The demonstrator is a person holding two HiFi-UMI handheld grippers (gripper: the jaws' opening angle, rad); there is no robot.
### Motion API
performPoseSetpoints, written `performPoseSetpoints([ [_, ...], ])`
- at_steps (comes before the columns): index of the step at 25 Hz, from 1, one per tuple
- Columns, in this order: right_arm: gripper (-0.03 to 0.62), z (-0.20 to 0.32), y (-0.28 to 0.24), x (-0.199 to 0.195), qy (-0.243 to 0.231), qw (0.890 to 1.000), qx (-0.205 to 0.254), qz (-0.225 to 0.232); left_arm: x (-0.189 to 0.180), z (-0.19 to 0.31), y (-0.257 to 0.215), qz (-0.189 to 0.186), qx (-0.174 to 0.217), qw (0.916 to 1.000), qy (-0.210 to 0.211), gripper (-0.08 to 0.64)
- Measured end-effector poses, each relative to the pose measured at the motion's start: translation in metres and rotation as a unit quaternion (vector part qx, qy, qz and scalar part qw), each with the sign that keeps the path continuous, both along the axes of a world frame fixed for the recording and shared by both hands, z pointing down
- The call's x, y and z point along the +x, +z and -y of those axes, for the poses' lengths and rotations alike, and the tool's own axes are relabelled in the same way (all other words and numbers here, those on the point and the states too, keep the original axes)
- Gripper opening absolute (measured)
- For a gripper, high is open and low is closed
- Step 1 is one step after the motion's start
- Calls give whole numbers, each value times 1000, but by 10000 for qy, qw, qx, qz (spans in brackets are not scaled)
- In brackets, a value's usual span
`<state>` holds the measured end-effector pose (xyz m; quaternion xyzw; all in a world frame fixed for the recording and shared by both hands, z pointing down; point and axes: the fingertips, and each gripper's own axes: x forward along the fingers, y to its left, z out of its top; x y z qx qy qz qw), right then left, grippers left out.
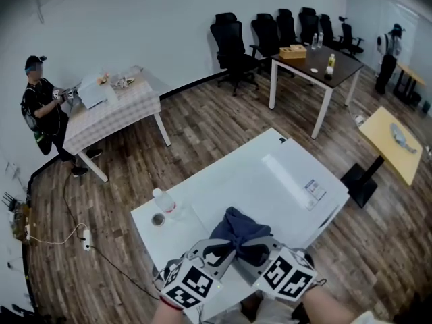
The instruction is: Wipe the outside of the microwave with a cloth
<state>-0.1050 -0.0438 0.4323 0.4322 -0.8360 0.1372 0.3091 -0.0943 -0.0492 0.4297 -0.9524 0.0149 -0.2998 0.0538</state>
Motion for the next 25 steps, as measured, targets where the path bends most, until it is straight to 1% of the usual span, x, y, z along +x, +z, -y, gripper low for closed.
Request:
performPoseSetpoints([
  [4,91,-13,-4,0,36,9998,6,204,-3,-13,-1,-128,-66,9999,31,42],
  [7,99,-23,-16,1,45,9983,163,552,-3,-11,-8,-327,-151,9993,-69,45],
  [8,125,-27,-22,3,24,9977,231,638,-4,-9,-11,-399,-187,9989,-150,46],
  [10,173,-32,-33,10,22,9970,427,651,-8,-3,-16,-547,-227,9977,-334,49],
  [12,179,-25,-39,18,118,9961,633,596,-12,3,-20,-686,-282,9960,-490,51],
  [14,182,-14,-35,16,42,9966,662,481,-16,4,-21,-771,-386,9948,-544,51],
  [16,194,-5,-26,2,-325,9971,639,245,-18,-1,-17,-717,-427,9955,-443,51],
  [18,209,2,-18,-10,-691,9959,583,-78,-20,-4,-12,-606,-347,9971,-309,50],
  [20,210,9,-11,-14,-836,9947,497,-339,-26,-1,-13,-638,-373,9967,-340,49],
  [22,209,14,-6,-15,-836,9946,444,-431,-32,8,-21,-951,-609,9919,-587,49],
  [25,175,16,-4,-14,-713,9961,399,-346,-34,20,-43,-1618,-912,9774,-1013,49],
])
